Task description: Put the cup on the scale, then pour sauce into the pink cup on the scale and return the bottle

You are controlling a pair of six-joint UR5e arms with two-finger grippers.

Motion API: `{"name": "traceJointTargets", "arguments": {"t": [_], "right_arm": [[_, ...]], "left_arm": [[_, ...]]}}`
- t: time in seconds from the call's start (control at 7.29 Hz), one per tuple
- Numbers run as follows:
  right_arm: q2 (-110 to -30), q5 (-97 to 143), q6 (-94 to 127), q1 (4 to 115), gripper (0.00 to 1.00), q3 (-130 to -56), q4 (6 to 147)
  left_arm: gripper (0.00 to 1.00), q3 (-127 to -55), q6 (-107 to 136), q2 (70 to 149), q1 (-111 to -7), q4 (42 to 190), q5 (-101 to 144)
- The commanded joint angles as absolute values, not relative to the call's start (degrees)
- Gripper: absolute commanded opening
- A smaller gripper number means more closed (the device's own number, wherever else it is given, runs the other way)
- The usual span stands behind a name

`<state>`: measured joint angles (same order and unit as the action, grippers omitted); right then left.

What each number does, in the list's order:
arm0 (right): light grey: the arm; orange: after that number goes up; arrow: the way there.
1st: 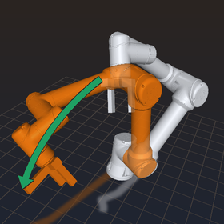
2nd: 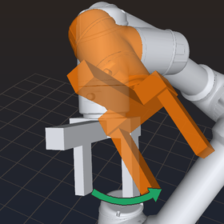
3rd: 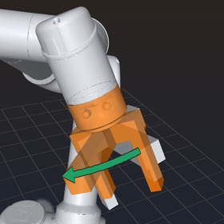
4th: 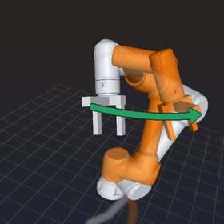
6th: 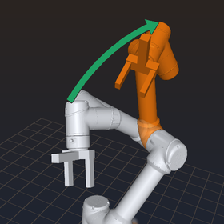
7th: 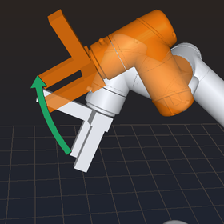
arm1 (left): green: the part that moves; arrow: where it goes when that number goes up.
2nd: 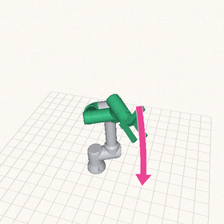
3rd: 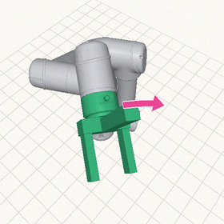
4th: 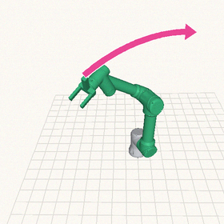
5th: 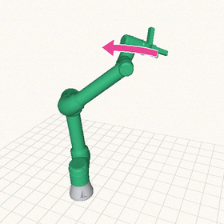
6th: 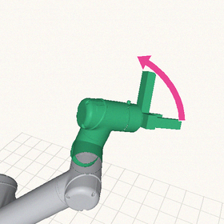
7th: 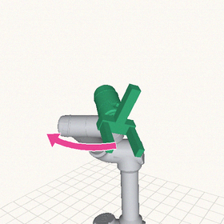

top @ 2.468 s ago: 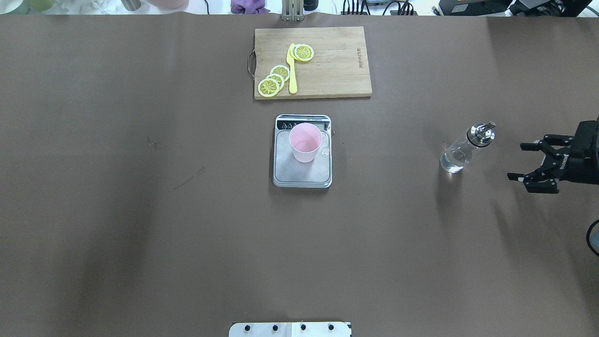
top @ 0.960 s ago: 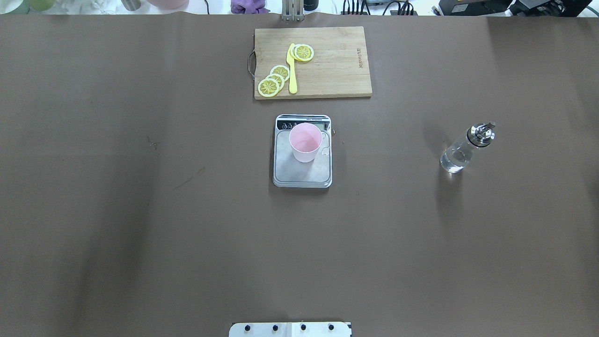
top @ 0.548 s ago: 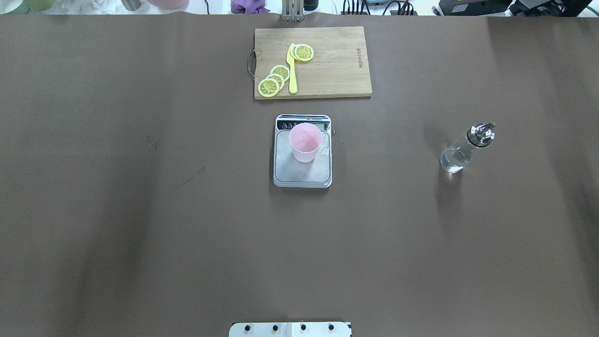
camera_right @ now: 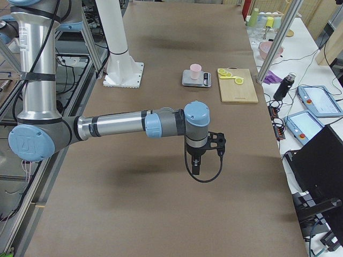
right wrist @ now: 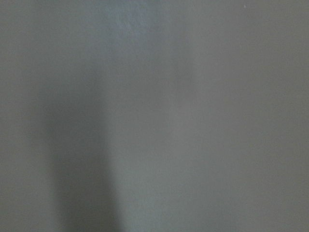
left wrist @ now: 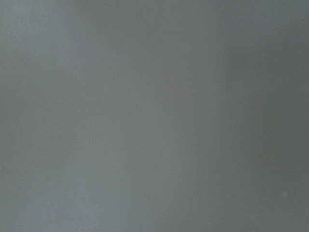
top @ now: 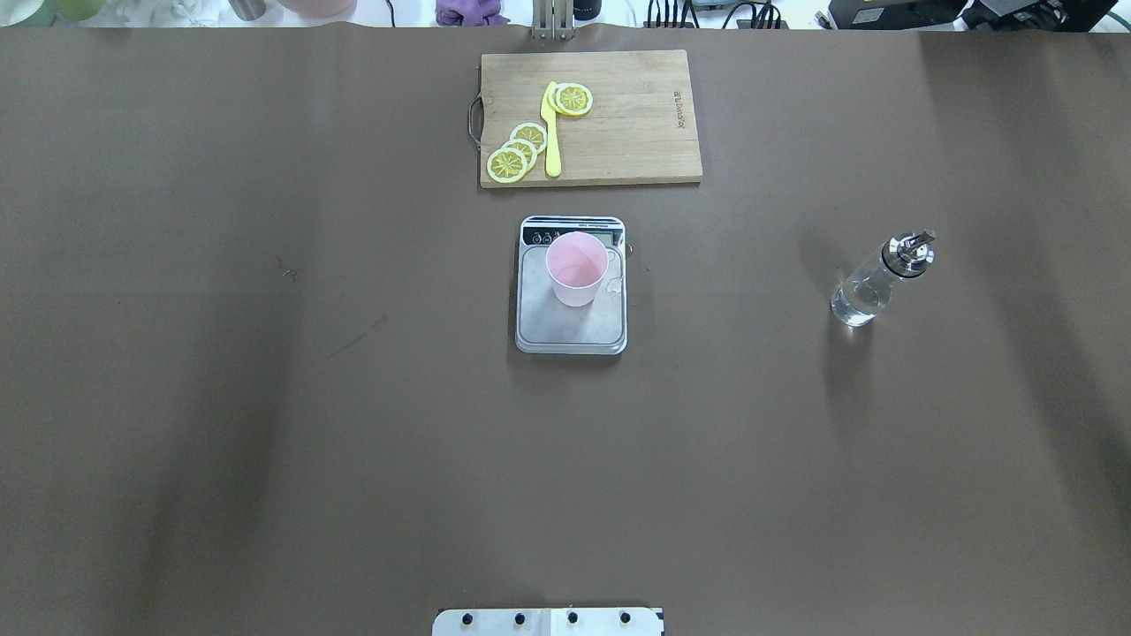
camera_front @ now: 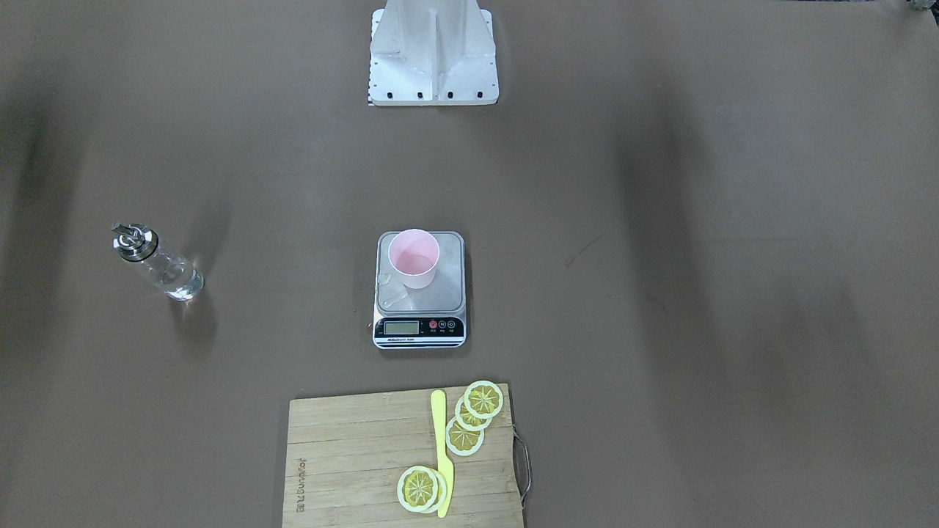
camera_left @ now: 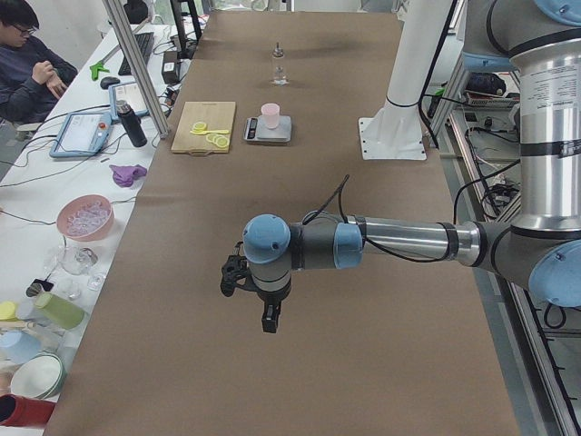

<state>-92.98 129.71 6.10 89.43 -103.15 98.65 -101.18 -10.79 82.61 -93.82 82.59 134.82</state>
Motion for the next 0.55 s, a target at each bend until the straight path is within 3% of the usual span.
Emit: {"name": "traceJointTargets", "arguments": {"t": [0.0, 0.41], "right_arm": [[-96.6, 130.0, 5.2, 89.5, 1.0, -103.2, 102.3], [-96.3, 129.5, 5.3, 89.5, 1.0, -101.1, 100.0]], "left_arm": [[0.98, -101.1, -10.8, 82.6, -93.8, 82.5, 134.8], [0.98, -101.1, -10.8, 82.5, -93.8, 82.5, 134.8]]}}
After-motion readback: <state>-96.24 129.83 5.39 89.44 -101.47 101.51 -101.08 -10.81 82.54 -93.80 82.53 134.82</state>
